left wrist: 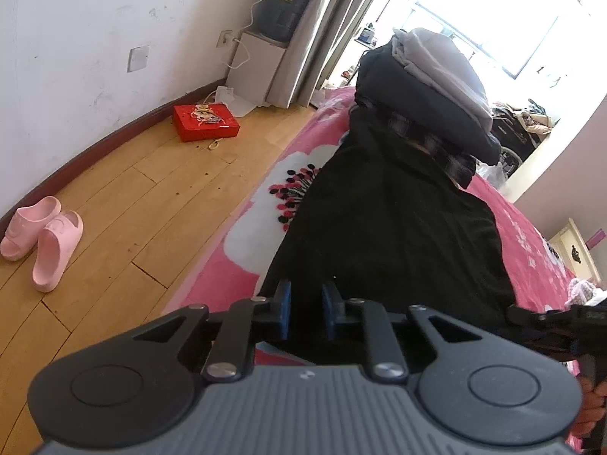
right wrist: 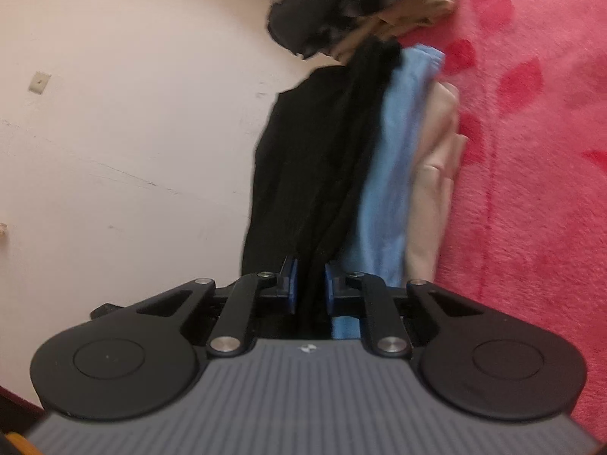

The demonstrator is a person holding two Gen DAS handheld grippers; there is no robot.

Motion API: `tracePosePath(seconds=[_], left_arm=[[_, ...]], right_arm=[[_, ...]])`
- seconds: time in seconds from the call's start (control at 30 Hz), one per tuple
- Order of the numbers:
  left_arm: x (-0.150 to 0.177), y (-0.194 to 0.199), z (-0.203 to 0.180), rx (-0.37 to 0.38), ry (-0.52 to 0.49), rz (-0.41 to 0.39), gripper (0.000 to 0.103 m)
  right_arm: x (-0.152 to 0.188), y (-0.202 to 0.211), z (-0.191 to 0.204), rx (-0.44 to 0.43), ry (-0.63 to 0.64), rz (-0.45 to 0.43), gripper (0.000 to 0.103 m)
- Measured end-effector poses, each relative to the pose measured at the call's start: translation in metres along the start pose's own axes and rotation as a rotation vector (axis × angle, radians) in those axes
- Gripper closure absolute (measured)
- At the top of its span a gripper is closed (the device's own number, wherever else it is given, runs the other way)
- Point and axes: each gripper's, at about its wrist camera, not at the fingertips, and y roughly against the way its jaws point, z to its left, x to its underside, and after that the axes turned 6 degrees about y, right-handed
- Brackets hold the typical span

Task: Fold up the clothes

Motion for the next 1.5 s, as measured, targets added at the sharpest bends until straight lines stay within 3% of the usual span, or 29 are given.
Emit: tracePosePath(seconds=[0.2,0.27,0.33,0.43,0.63,0.7,0.8,0.9,1.03,1.17,1.3,1.4,1.47,1.5], left_arm=[[0.002,0.007,-0.006,-0.027,-0.075,-0.012,0.08],[0.001,0.018,-0.01,-0.046,-0.099,-0.065,0.065],[0.003,0.031,-0.018,-0.051,-0.138,-0.155,0.059],[0.008,0.032,-0.043,-0.03,-0.26,-0.214,0.057],[0.035,-0.011,-0.087,0.021,-0.441,-0.092,0.057],[0.046,-0.019,-0.09,0.007,-0.472,-0.092,0.057],[0.048,-0.018,-0.09,0.007,-0.476,-0.095,0.055],[0.043,-0.016,-0.086,-0.002,-0.453,-0.078,0.05],[0.041,-0.008,-0.09,-0.022,-0.428,-0.089,0.047],[0.046,0.011,-0.101,-0.011,-0.4,-0.133,0.042],[0.058,0.045,-0.121,0.042,-0.391,-0.163,0.037],[0.074,0.078,-0.141,0.099,-0.401,-0.19,0.025],[0.089,0.103,-0.152,0.141,-0.419,-0.207,0.015],[0.097,0.114,-0.157,0.156,-0.431,-0.215,0.013]], right_arm=[[0.009,-0.003,-0.007,0.036,0.046,0.025,0.087],[0.004,0.004,0.003,0.055,0.093,0.032,0.083],[-0.003,0.018,0.015,0.102,0.174,-0.008,0.083],[-0.015,0.03,0.035,0.165,0.291,-0.091,0.083],[-0.041,-0.012,0.063,0.236,0.461,-0.179,0.083],[-0.05,-0.032,0.049,0.293,0.455,-0.169,0.083],[-0.059,-0.043,0.021,0.353,0.38,-0.166,0.092],[-0.063,-0.014,0.0,0.386,0.268,-0.254,0.085],[-0.057,0.05,-0.014,0.428,0.186,-0.308,0.085],[-0.032,0.119,0.002,0.449,0.245,-0.333,0.083],[0.017,0.186,0.039,0.49,0.353,-0.363,0.075],[0.067,0.214,0.076,0.518,0.451,-0.365,0.061],[0.105,0.22,0.099,0.522,0.5,-0.347,0.042],[0.123,0.222,0.11,0.513,0.516,-0.34,0.039]])
